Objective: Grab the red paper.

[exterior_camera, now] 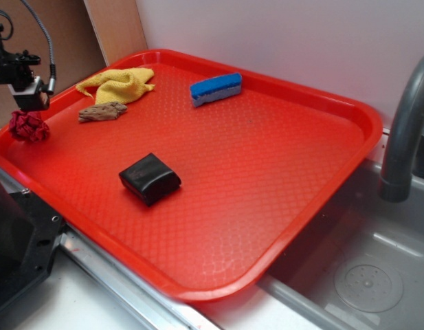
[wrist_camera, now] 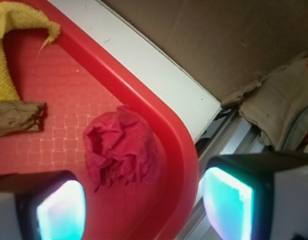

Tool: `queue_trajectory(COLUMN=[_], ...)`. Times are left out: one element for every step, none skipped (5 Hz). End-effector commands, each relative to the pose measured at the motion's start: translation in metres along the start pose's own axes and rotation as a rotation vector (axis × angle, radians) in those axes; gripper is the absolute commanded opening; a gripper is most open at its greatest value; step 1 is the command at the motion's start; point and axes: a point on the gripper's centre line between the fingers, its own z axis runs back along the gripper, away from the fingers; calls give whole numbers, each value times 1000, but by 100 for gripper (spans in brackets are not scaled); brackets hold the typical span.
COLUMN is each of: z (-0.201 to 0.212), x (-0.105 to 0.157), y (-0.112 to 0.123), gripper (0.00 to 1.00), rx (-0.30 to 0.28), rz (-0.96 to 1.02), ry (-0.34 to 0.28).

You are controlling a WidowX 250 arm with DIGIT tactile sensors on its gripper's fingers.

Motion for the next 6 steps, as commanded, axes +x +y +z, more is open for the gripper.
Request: queue_trajectory(z=[6,-19,-33,-50,-57,-57], x=[-1,3,10,9,8,9], y=[12,17,17,10,-1,-14], gripper=[100,100,100,100,100,92], rx=[3,-10,-20,-2,8,52], rz=[20,33,35,18,-24,-37], ry=[-19,-77,-94,-80,-63,-57])
